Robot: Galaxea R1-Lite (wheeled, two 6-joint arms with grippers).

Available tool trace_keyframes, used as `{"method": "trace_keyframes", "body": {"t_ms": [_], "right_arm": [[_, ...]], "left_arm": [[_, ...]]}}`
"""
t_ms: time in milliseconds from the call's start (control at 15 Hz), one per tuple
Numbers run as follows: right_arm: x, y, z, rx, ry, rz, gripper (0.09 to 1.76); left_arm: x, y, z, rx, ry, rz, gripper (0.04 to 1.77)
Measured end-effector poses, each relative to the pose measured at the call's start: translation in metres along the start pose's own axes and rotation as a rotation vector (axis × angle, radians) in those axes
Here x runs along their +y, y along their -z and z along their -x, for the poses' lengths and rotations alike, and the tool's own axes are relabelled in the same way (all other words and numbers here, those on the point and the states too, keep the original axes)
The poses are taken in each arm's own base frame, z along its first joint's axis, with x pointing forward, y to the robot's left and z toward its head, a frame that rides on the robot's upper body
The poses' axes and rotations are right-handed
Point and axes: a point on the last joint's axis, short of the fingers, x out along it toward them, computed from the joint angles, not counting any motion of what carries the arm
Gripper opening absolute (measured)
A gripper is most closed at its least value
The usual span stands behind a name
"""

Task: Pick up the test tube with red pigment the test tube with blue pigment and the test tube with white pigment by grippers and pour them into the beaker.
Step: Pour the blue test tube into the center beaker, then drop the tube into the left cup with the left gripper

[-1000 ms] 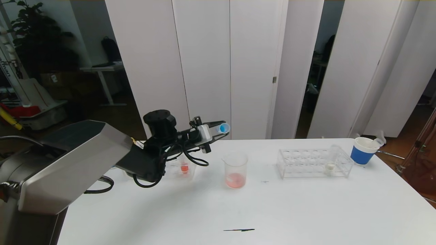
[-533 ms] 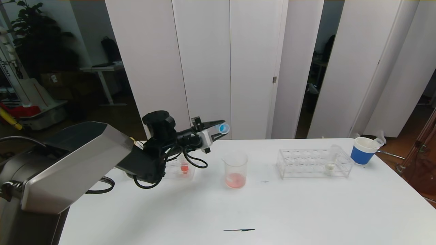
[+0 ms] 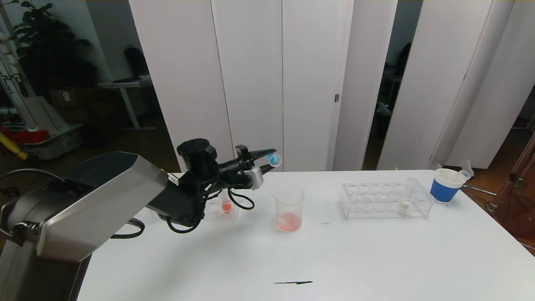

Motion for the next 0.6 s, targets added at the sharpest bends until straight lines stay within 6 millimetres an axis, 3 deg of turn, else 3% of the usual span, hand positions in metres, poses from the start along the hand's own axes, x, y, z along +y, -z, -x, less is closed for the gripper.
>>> {"method": "trace_keyframes", "body": {"t_ms": [600], "right_arm": [[0.0, 0.0, 0.0, 0.0, 0.001, 0.0, 1.75]], "left_arm": [[-0.0041, 0.0024, -0.0005, 0.019, -0.042, -0.101, 0.57]]}}
